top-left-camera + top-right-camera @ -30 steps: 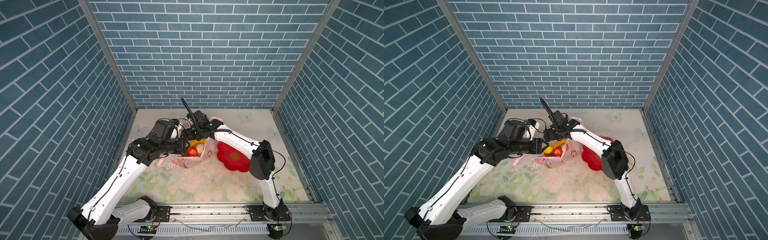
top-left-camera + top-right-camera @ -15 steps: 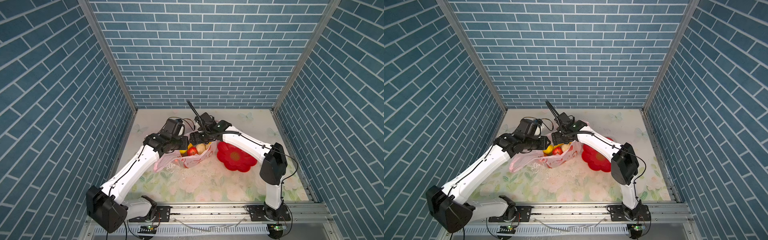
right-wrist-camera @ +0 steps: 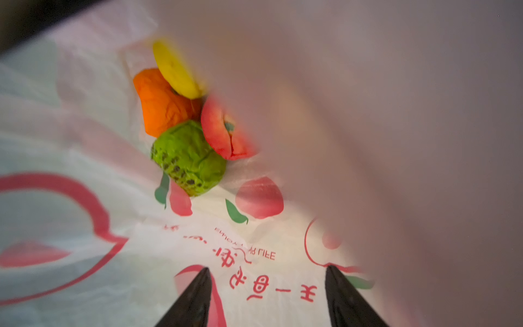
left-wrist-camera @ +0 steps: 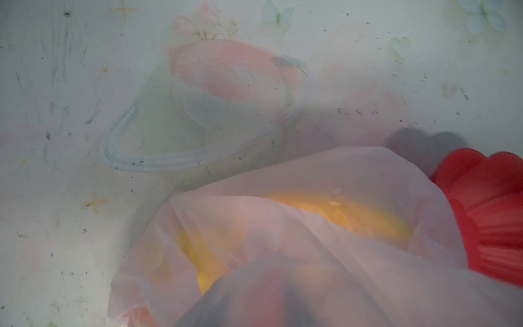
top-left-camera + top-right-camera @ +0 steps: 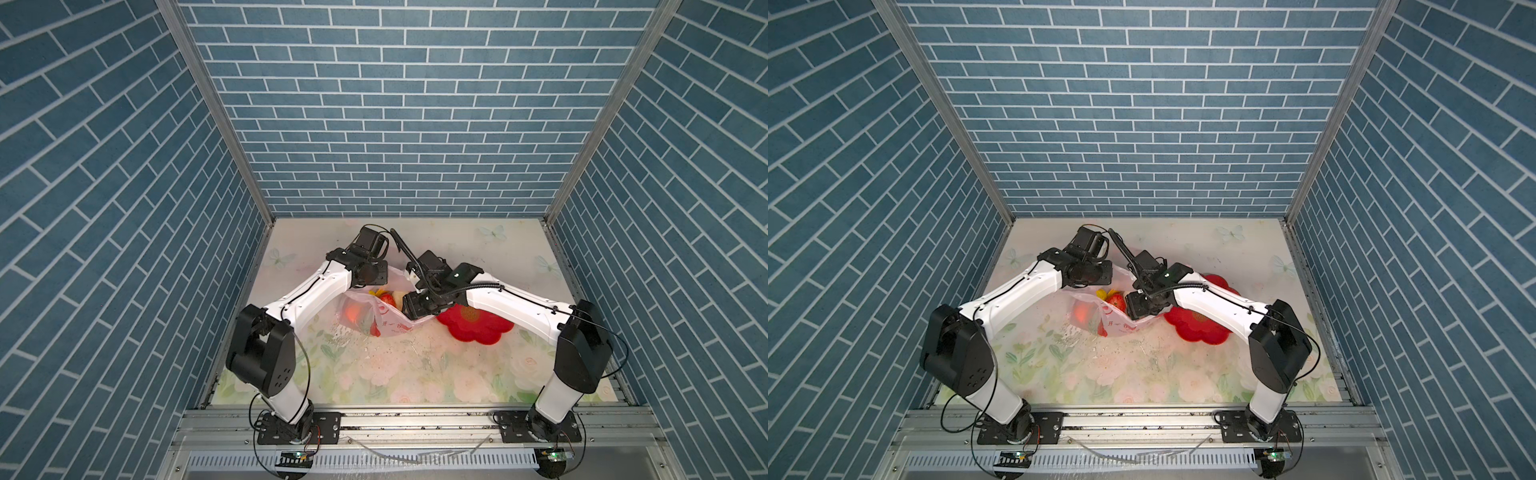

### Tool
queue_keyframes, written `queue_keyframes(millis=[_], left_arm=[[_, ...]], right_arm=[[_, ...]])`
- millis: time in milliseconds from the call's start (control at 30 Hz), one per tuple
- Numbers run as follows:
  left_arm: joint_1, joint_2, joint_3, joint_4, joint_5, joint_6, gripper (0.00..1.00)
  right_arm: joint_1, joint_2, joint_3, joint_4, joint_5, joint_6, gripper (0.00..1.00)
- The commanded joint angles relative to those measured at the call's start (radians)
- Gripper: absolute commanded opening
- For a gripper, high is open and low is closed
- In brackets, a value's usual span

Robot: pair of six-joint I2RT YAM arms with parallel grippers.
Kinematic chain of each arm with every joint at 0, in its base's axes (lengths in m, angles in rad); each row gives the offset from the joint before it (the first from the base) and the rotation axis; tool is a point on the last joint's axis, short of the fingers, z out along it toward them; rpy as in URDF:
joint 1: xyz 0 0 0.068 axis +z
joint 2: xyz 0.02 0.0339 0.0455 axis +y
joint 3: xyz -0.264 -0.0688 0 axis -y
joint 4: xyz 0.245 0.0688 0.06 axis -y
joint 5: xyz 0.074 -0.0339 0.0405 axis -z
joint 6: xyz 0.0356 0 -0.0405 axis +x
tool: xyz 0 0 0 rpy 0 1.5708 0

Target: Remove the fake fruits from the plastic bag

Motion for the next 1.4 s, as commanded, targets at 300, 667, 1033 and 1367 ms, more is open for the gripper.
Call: queue_keyframes(millis=[300, 667, 1033, 1367], left_arm=[[0.104, 0.197, 0.14, -0.002, -0.074, 0.013, 0.32], [0.236, 0.236, 0.184, 0.01, 0.071, 0.014, 0.39], [0.267, 0.291, 0.276, -0.007, 0.196, -0.002, 0.44], [0.265, -0.131, 0.006, -0.037, 0.359, -0.074, 0.63]], right_arm=[[0.069, -0.087, -0.241, 0.173, -0.062, 0.015, 0.64], [0.112, -0.076, -0.315, 0.25, -0.028, 0.036, 0.64], [0.148, -0.08, -0.355, 0.29, 0.04, 0.034, 0.64], [0.149, -0.061, -0.091, 0.137, 0.172, 0.011, 0.64]])
